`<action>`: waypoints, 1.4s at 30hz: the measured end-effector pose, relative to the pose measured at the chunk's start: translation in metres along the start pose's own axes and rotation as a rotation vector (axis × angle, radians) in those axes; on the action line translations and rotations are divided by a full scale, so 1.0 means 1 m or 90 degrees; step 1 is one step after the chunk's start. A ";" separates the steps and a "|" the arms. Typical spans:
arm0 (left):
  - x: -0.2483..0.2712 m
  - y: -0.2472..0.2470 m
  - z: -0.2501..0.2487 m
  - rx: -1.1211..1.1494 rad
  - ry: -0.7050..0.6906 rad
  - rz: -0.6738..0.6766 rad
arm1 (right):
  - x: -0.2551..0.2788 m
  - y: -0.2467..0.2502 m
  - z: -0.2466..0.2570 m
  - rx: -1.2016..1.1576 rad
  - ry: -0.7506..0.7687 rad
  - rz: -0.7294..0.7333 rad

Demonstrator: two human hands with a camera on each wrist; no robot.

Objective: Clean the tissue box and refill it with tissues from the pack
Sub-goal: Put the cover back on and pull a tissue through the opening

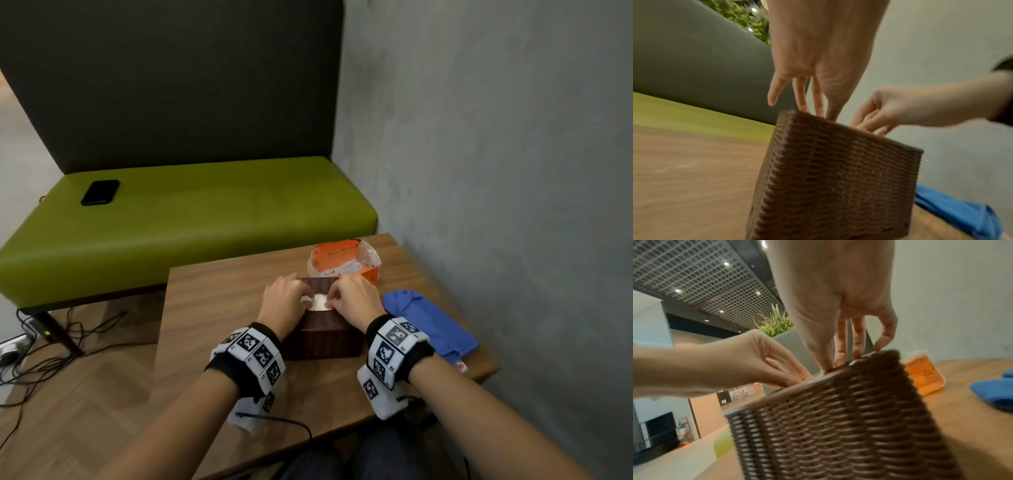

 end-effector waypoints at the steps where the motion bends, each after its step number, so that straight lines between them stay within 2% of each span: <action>1: 0.000 -0.001 -0.002 -0.013 0.001 0.002 | -0.002 0.000 0.002 0.012 -0.002 0.006; 6: -0.006 -0.006 -0.012 -0.120 0.034 0.035 | -0.006 -0.001 0.007 0.060 0.025 0.031; 10: -0.009 -0.011 -0.018 -0.143 0.054 0.059 | -0.005 -0.003 0.004 0.066 0.035 0.027; 19: -0.011 -0.010 -0.021 -0.164 -0.038 0.122 | -0.013 -0.003 0.021 0.174 0.113 0.058; 22: -0.011 -0.008 -0.015 -0.094 -0.051 0.092 | -0.015 0.000 0.022 0.180 0.174 0.069; 25: -0.012 -0.004 -0.005 0.003 -0.032 0.051 | -0.012 0.005 0.013 0.137 0.208 0.051; 29: -0.009 0.001 0.002 0.105 0.011 0.034 | -0.006 0.011 -0.002 0.001 0.171 0.002; 33: -0.007 0.003 -0.003 0.093 0.001 0.026 | -0.002 0.012 -0.005 -0.064 0.158 -0.030; 35: -0.008 0.004 -0.002 0.111 0.009 0.017 | 0.000 0.011 -0.007 -0.099 0.165 -0.029; 38: -0.009 0.006 -0.001 0.173 -0.003 0.019 | 0.000 0.010 -0.014 -0.180 0.124 -0.019; 42: -0.011 0.007 -0.001 0.221 -0.034 0.057 | -0.001 0.009 -0.017 -0.208 0.114 0.056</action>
Point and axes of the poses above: each hand's wrist, its own x-axis away from the middle knuckle, its own y-axis out of the back of the hand, z = x × y, the point moved 2 cm from there along -x, towards the middle knuckle, and after that the axes turned 13 degrees about -z, right-handed, at the moved point
